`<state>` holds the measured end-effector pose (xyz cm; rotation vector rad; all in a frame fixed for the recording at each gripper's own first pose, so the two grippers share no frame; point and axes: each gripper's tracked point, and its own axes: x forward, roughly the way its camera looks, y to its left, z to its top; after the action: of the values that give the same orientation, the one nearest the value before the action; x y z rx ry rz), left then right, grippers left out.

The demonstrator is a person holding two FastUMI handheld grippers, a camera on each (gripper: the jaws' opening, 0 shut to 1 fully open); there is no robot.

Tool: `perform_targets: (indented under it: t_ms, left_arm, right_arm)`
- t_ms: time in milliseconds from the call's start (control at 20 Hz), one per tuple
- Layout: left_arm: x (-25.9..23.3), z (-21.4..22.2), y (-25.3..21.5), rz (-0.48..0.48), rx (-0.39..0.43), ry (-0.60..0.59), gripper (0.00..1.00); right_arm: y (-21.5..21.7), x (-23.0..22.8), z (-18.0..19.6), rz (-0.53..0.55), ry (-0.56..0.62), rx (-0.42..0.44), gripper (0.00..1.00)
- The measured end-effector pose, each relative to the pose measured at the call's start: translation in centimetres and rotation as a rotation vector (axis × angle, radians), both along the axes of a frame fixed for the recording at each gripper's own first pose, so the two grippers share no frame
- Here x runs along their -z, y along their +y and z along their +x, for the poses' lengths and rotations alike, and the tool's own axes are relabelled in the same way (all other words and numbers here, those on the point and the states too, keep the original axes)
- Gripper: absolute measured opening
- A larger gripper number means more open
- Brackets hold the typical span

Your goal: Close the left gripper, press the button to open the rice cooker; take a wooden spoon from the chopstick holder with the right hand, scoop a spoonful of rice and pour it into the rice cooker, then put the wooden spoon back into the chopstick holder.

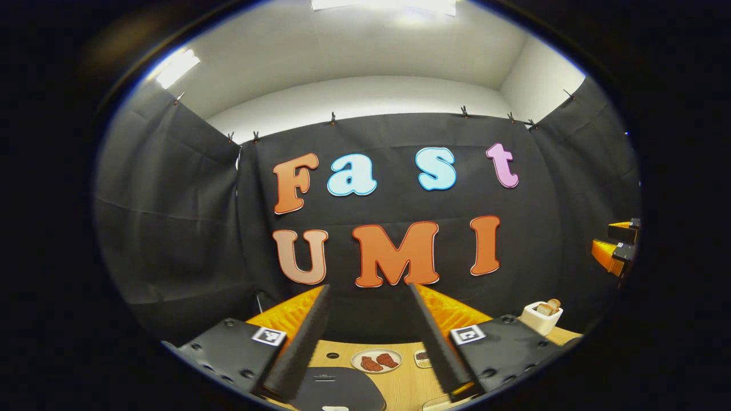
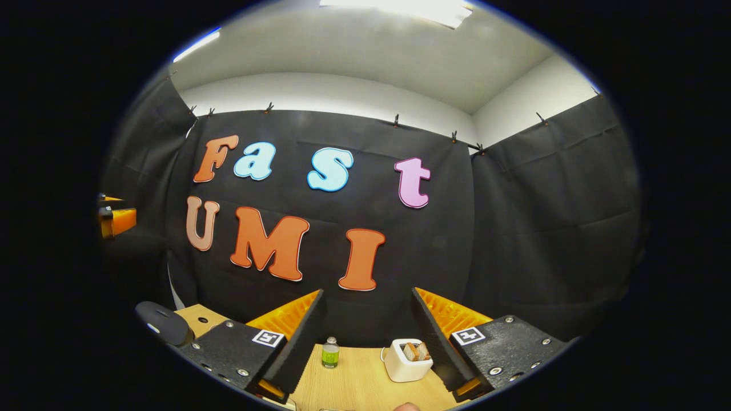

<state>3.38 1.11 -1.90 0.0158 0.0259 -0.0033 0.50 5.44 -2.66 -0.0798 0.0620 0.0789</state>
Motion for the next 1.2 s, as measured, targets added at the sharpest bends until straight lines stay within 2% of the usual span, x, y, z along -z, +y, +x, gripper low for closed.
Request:
perform_targets:
  t_ms: [250,300,400,750,800,950,1000,1200]
  left_arm:
    - [2.8,0.4,0.4,0.011,-0.004,0.094,0.21]
    - [3.4,0.4,-0.1,-0.007,0.016,0.124,0.05]
    - [4.7,0.8,0.8,-0.039,-0.025,0.196,0.08]
    - [12.5,0.7,2.3,-0.189,-0.005,0.573,0.10]
    - [13.9,0.3,2.4,-0.220,-0.008,0.634,0.06]
    - [17.8,-0.9,2.5,-0.305,-0.015,0.814,0.06]
    - [18.8,-1.3,2.6,-0.324,-0.018,0.870,0.08]
    - [23.7,-3.4,3.7,-0.383,-0.060,1.059,0.06]
  right_arm:
    - [-0.7,1.2,-0.3,0.009,0.037,0.017,0.94]
    - [-1.0,1.3,-0.4,0.008,0.037,0.023,0.94]
    - [-1.5,1.3,-0.7,0.005,0.040,0.033,0.93]
    - [-3.1,2.6,-1.7,-0.012,0.078,0.070,0.93]
    - [-3.4,2.8,-1.9,-0.014,0.083,0.077,0.93]
    - [-4.1,3.8,-2.5,-0.015,0.105,0.099,0.94]
    - [-4.2,4.1,-2.7,-0.013,0.116,0.102,0.93]
    - [-4.7,5.2,-3.5,-0.008,0.143,0.127,0.94]
